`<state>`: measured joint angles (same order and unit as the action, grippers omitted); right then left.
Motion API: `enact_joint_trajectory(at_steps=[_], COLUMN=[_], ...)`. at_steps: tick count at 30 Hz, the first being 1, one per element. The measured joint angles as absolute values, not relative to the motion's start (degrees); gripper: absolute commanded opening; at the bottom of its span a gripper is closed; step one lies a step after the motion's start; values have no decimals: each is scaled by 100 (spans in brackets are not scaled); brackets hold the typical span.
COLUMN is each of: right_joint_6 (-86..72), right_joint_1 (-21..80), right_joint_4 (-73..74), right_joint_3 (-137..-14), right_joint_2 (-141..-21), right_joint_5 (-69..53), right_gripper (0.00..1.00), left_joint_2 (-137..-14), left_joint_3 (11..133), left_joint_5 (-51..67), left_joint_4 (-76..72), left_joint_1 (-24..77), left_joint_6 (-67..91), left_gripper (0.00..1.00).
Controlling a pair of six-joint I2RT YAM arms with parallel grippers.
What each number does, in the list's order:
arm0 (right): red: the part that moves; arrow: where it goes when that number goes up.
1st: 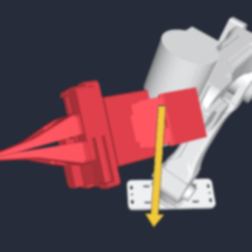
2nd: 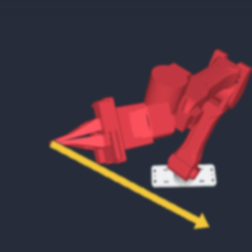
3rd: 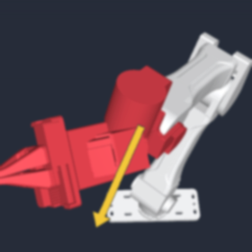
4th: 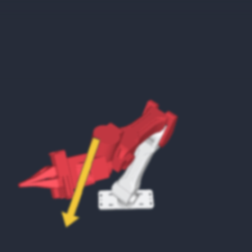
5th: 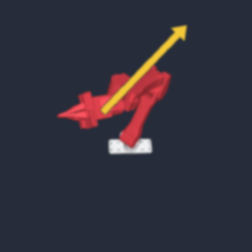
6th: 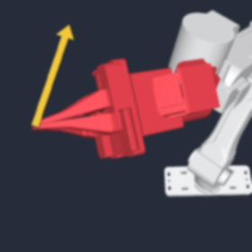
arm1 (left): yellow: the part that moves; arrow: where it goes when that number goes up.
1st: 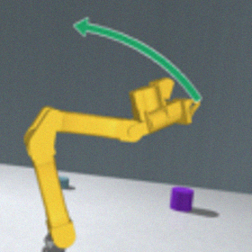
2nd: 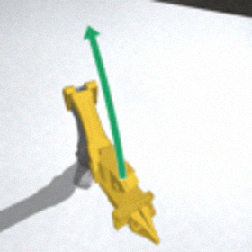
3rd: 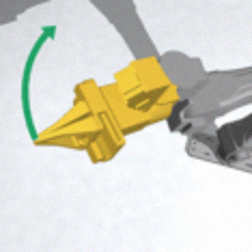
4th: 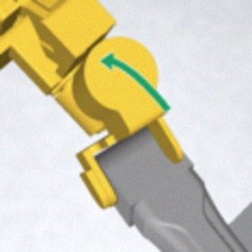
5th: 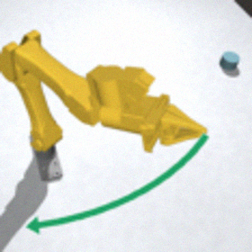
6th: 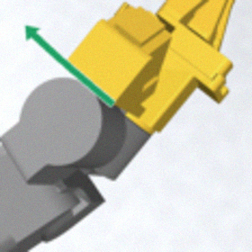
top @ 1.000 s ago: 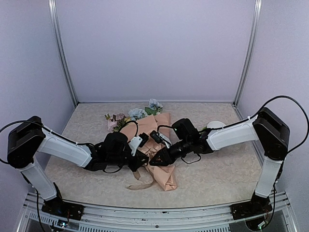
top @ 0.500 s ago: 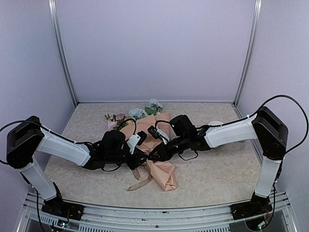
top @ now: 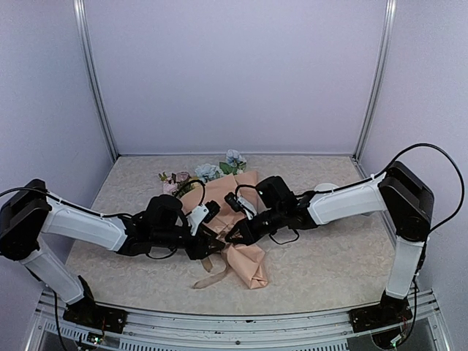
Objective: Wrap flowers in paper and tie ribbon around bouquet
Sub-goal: Cross the half-tied ribbon over the folded bouquet.
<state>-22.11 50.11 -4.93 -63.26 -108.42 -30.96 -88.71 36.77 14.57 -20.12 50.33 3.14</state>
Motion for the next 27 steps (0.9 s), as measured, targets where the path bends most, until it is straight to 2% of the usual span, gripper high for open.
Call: enact_joint_trajectory(at_steps=[5, 9, 18, 23, 27], right_joint_6=[-2388, -2547, -2733, -2799, -2814], right_joint_1=[5006, 4995, 4995, 4995, 4995], right_joint_4=[-657, -799, -893, -915, -958], right_joint_3=[-6274, -6189, -6123, -6104, -6097], right_joint_2=[-10840, -10838, -10814, -10794, -10787], right_joint_5=[-3037, -3059, -3059, -3061, -3081], right_gripper=[2, 2, 5, 23, 25], left_joint_2=[-8783, -8792, -9336, -9406, -9437], left_joint_3=[3389, 3352, 3514, 3527, 3579], left_joint_5=[1197, 1103, 423, 276, 259], left_joint_4=[-2314, -2574, -2864, -2956, -3022], left_joint_1=[5033, 5076, 5343, 5411, 5481], left_joint_6=[311, 244, 93, 102, 115], left_gripper=[62, 63, 46, 39, 29])
